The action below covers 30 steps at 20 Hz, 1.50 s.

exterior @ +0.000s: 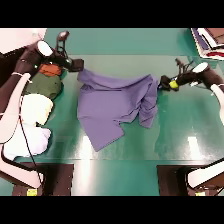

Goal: Fold the shirts.

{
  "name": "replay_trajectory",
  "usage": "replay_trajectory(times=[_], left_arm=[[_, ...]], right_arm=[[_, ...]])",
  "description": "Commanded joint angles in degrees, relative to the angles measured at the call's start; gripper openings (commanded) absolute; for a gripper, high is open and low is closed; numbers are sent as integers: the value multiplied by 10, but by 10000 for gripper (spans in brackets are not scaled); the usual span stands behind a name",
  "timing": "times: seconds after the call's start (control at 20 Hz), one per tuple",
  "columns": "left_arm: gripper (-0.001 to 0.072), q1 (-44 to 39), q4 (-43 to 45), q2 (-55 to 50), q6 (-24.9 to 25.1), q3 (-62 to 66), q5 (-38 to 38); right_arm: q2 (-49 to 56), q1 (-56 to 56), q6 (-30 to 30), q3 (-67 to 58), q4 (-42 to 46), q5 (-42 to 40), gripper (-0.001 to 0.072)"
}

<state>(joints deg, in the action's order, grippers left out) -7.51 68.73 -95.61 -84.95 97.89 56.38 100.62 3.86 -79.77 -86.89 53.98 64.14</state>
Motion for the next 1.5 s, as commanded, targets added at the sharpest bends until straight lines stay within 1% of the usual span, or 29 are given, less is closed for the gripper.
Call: replay_trajectory(times=[0.0, 0.1, 0.25, 0.5, 0.65, 0.75, 0.85, 0.95, 1.1, 1.25, 1.3, 1.45], left_arm=[[25, 0, 82, 86, -6, 33, -3], [26, 0, 111, 162, -5, 58, -2], [26, 0, 112, 281, -1, 90, -4], [25, 0, 104, 440, -2, 122, -9], [25, 0, 99, 489, -6, 159, -11], [25, 0, 88, 494, -6, 193, -1], [25, 0, 82, 495, -6, 197, 3], [25, 0, 82, 478, -6, 184, 22], [26, 0, 82, 422, -6, 133, 64], [26, 0, 76, 328, -6, 64, 123], [26, 0, 75, 294, -5, 40, 131], [26, 0, 75, 181, -6, -28, 121]], right_arm=[[-73, -7, 5, -73, 62, 39, 12], [-148, -26, 9, -120, 83, 70, 13], [-260, -56, 9, -191, 91, 96, 13], [-392, -76, 9, -272, 94, 132, 12], [-453, -76, 8, -283, 134, 129, 12], [-481, -76, 7, -282, 161, 120, 11], [-490, -76, 5, -282, 181, 120, 11], [-478, -76, -3, -282, 181, 128, 11], [-411, -66, -14, -282, 177, 168, 11], [-303, -32, -23, -282, 178, 231, 11], [-261, -17, -23, -282, 178, 249, 11], [-128, 23, -23, -282, 178, 271, 11]])
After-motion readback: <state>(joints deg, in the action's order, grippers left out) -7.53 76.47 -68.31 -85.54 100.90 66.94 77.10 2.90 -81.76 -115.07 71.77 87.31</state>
